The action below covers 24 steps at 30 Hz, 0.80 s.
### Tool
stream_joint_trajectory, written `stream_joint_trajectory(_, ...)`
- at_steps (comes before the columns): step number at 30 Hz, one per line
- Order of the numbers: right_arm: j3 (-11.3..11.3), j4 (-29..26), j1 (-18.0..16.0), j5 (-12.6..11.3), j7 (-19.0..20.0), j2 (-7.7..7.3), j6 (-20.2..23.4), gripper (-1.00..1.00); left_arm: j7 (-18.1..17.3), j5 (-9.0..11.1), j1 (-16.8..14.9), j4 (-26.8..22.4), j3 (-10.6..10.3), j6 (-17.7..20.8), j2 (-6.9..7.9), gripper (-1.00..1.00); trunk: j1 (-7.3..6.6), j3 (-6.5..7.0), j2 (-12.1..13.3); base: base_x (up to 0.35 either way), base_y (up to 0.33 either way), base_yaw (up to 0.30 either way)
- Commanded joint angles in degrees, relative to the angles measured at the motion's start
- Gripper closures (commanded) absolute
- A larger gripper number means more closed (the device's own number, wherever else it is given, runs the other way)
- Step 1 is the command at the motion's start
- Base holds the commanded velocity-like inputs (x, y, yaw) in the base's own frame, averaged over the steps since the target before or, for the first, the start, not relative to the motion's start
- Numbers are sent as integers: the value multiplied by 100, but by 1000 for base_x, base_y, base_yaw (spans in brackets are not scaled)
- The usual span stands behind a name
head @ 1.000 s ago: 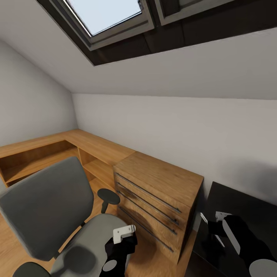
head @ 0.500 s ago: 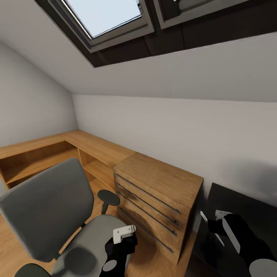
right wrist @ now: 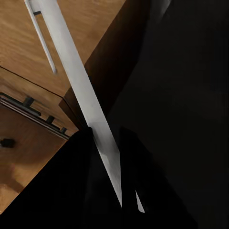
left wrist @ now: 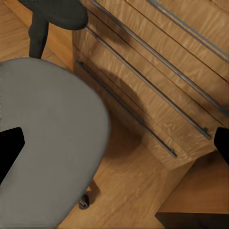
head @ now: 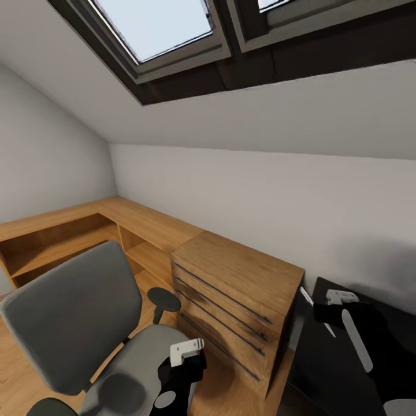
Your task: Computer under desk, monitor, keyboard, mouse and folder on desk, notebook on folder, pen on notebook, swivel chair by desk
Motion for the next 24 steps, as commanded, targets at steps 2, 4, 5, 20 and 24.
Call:
stream_joint_trajectory(2, -136, -123, 23, -27, 7, 15, 81, 100, 33, 6, -8, -9, -14, 43, 5, -100, -45, 29, 77, -179, 0, 0)
stream_joint_trajectory(4, -227, -170, 33, -30, 7, 24, 102, 100, 31, 7, -8, -9, -17, 43, 5, -100, -89, 65, 157, -237, 0, 0)
stream_joint_trajectory(5, -273, -187, 37, -32, 7, 27, 110, 100, 30, 8, -8, -9, -18, 43, 5, -100, -111, 83, 197, -267, 0, 0)
stream_joint_trajectory(20, -1082, -835, 92, -66, -186, 415, 102, 100, 19, 9, -8, -9, -23, 43, 6, -100, -440, 352, 798, -330, 0, 0)
stream_joint_trajectory(24, -1447, -951, 95, -57, -204, 586, 83, 100, 19, 6, -8, -9, -23, 43, 6, -100, -528, 424, 959, -239, 0, 0)
